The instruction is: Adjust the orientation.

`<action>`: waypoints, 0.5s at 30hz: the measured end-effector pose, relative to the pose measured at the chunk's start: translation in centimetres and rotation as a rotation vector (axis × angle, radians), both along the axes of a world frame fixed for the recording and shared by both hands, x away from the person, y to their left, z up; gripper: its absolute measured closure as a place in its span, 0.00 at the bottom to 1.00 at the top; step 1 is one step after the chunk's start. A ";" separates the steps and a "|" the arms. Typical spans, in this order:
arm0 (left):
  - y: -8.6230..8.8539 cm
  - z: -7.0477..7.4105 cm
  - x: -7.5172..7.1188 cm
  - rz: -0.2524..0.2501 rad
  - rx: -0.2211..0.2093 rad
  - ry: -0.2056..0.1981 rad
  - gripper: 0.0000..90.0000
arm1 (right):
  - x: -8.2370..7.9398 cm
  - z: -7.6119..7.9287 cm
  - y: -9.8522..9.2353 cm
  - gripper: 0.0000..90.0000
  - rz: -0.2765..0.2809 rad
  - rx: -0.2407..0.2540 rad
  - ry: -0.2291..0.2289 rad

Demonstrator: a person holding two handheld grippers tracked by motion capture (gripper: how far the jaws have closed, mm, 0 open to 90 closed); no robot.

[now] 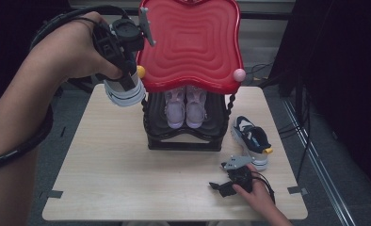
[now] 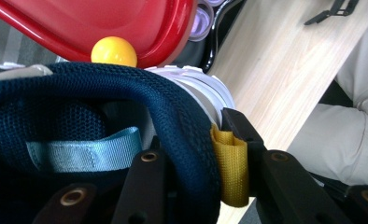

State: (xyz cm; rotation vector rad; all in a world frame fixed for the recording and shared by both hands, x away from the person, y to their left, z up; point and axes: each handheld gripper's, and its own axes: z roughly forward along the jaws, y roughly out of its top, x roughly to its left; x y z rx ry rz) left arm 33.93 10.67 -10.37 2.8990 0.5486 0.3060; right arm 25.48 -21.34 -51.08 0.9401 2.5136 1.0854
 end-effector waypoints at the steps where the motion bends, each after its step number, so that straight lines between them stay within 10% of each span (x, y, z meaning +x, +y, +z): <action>1: 0.2 0.0 -0.1 0.002 -0.009 0.000 0.79 | 0.0 0.0 0.0 0.12 0.001 0.001 0.000; 15: 0.3 2.3 -1.2 -0.063 -0.027 -0.088 0.80 | 0.0 0.0 0.0 0.12 0.000 0.000 -0.001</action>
